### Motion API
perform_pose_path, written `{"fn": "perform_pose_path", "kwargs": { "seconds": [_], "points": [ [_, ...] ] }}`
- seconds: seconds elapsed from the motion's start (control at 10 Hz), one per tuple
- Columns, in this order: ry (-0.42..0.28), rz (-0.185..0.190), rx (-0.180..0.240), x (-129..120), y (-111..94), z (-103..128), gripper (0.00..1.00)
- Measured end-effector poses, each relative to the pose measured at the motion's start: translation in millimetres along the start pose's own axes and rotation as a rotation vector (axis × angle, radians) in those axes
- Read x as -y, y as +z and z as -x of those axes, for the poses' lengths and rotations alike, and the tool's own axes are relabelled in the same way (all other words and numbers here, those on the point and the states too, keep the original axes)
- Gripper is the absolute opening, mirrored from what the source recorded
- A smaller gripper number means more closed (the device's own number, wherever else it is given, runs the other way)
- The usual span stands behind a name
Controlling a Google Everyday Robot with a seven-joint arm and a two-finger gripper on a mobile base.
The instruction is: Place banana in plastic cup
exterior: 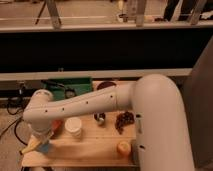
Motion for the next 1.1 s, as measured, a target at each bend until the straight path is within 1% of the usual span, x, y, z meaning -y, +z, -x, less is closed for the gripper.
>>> {"fn": "perform_pose_path", "kwargs": {
  "seconds": [0.1,0.2,0.3,0.5,0.7,0.8,1.1],
  "points": [
    [-0.001,0.004,0.000,1,1,0,0.02],
    [-0.006,0.009,0.000,3,3,1,0.07],
    [-0.010,0.015,-0.002,5,5,3,0.17],
    [-0.015,0.029,-0.017,7,7,3,0.39],
    [-0.009,0.037,-0.026,8,8,0,0.54],
    [0.017,0.043,-0.039,10,10,-7,0.80],
    [0.044,0.049,-0.050,9,12,-13,0.80]
  ]
}}
